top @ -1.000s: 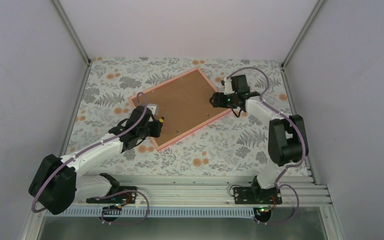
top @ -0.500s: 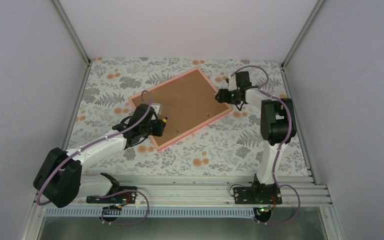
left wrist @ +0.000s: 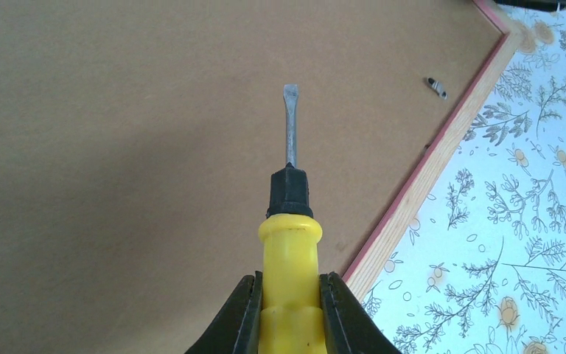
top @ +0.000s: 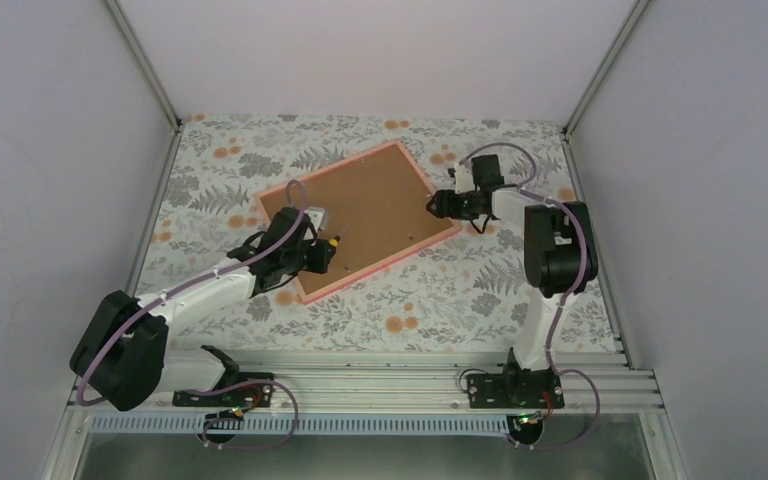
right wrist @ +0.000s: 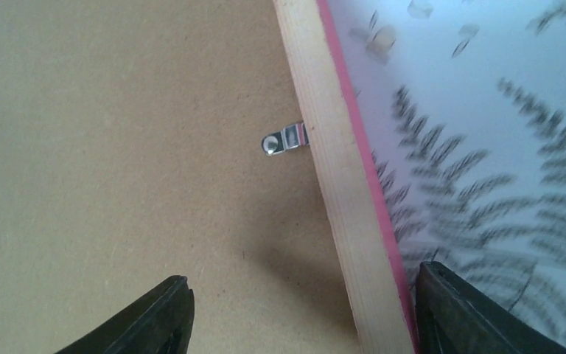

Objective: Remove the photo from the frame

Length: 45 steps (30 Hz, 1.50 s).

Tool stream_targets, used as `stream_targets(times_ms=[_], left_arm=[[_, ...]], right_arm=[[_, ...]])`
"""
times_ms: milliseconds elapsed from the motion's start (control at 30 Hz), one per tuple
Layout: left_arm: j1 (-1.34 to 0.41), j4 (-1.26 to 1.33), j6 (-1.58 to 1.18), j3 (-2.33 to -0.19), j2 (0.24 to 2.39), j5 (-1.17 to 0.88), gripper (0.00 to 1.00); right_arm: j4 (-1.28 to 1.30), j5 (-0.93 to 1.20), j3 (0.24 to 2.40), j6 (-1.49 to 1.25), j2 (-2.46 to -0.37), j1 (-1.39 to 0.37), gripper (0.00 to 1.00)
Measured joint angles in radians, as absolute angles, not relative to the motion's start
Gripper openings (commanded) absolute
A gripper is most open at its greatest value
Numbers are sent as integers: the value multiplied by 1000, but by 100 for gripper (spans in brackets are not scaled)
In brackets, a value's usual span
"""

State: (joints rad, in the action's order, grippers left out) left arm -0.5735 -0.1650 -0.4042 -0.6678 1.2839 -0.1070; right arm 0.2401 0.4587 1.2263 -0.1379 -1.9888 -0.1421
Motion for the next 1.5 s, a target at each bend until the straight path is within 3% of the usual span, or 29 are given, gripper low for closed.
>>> stream_targets(times_ms=[400, 900, 1500], left_arm=[[-603, -166, -404, -677, 1284, -134, 2], [-688, -166, -408, -685, 1289, -131, 2], [-717, -150, -403, -715, 1365, -125, 2]], right_arm=[[226, 470, 1011, -162, -1826, -242, 63], [245, 400, 850, -280, -1654, -488, 59], [265, 208, 841, -373, -1605, -563, 39]])
